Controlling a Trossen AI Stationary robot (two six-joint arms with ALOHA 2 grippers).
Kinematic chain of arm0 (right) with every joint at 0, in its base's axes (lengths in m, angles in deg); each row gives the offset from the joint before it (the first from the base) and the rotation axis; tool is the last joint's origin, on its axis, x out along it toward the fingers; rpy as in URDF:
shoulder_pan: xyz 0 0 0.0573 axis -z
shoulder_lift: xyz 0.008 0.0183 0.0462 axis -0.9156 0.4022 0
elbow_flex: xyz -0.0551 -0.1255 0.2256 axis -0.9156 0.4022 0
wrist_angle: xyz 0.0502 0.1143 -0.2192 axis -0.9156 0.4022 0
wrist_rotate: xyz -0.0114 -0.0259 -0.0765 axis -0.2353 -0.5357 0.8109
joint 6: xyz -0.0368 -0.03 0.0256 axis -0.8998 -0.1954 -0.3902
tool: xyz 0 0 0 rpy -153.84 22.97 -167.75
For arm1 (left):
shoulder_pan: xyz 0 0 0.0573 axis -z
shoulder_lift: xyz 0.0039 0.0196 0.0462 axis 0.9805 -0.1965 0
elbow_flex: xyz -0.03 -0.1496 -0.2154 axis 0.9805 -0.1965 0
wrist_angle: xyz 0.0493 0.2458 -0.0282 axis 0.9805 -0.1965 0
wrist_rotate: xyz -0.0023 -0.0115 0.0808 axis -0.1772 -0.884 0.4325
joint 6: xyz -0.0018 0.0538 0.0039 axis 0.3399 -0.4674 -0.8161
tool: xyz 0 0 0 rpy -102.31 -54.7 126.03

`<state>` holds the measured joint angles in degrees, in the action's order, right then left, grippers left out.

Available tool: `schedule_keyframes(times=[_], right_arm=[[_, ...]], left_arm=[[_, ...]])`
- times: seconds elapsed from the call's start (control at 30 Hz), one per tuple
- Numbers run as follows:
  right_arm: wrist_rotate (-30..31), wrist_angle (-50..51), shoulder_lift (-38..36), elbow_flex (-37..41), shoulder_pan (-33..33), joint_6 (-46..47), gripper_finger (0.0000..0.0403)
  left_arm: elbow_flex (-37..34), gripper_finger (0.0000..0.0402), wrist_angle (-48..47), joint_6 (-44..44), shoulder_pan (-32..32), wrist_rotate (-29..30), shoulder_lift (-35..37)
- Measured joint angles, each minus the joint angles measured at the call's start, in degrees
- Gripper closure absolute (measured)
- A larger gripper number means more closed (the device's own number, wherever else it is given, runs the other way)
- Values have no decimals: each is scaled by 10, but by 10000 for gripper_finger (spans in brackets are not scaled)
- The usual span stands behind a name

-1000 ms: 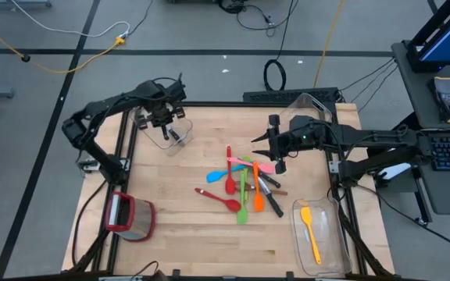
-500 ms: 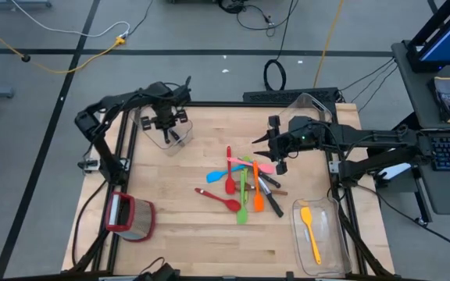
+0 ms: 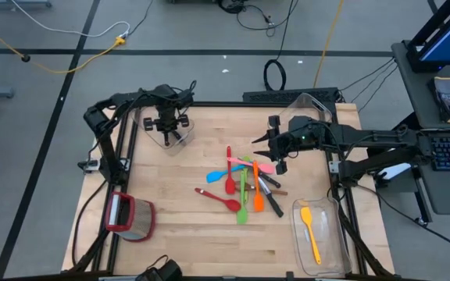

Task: Pick & Place Kitchen Items
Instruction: Put the black kitchen knife into the top left transparent bin

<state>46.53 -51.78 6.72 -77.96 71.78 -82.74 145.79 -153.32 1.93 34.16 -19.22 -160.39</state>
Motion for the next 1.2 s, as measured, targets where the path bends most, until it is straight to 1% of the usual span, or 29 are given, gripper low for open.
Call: schedule_keyframes(times=[0.13, 0.3, 0.4, 0.67, 0.83, 1.0, 1.2], right_arm=[[0, 0, 0, 0, 8, 4, 264], [-1, 0, 0, 0, 13, 6, 264], [-1, 0, 0, 0, 13, 6, 264], [-1, 0, 0, 0, 13, 6, 264], [-2, 0, 0, 0, 13, 5, 264], [-2, -1, 0, 0, 13, 5, 264], [-2, -2, 0, 0, 13, 5, 264]], left_arm=[[0, 333, 18, 0, 0, 1, -1], [0, 328, 19, 0, 0, 1, -1], [0, 312, 19, 0, 0, 1, -1], [0, 253, 18, -7, 0, 1, -1], [0, 228, 16, -16, -5, -8, 7], [0, 221, 16, -24, -12, -14, 46], [0, 220, 28, -21, -12, 1, 145]])
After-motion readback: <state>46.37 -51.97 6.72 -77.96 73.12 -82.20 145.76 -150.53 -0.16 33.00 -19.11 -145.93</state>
